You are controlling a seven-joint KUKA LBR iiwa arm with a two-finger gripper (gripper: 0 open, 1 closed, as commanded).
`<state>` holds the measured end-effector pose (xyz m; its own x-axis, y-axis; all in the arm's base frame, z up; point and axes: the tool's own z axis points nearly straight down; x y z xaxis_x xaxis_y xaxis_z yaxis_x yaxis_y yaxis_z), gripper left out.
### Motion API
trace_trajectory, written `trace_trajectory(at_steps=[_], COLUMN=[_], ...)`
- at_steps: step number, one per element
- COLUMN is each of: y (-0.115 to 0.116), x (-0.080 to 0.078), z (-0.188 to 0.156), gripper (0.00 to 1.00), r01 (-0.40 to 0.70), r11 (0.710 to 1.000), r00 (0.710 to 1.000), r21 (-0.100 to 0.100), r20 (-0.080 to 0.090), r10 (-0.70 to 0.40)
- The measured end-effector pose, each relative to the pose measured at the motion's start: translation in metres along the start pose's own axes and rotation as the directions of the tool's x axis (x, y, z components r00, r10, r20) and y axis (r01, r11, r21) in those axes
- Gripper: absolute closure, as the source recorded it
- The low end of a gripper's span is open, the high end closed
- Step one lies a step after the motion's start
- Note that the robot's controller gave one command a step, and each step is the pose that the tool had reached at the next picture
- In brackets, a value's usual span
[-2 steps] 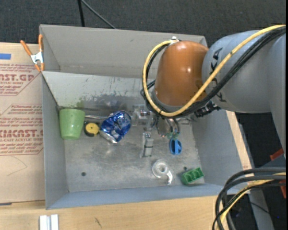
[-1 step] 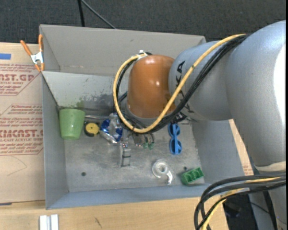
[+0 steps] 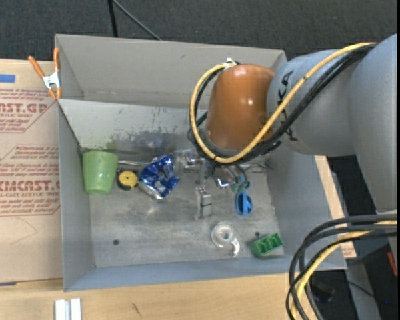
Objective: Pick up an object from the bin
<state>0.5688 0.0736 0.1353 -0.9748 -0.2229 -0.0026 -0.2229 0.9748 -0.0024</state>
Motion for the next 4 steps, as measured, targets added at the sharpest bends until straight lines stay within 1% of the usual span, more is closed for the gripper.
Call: trace_trajectory(at_steps=[1, 2, 3, 4], y=[-0.007, 0.029, 0.011, 0.014], x=[0.004, -0.009, -0.020, -0.025], z=[-0.001, -0.006, 0.055, 0.049], gripper=[0.00, 0.00, 0.00, 1.00], r01=[0.356, 0.421, 0.690, 0.689], r11=[0.934, 0.907, 0.724, 0.725], r00=[0.934, 0.907, 0.723, 0.724], r21=[-0.003, -0.003, 0.007, 0.015], r20=[0.001, 0.002, 0.014, 0.031], r10=[-0.356, -0.421, -0.690, -0.689])
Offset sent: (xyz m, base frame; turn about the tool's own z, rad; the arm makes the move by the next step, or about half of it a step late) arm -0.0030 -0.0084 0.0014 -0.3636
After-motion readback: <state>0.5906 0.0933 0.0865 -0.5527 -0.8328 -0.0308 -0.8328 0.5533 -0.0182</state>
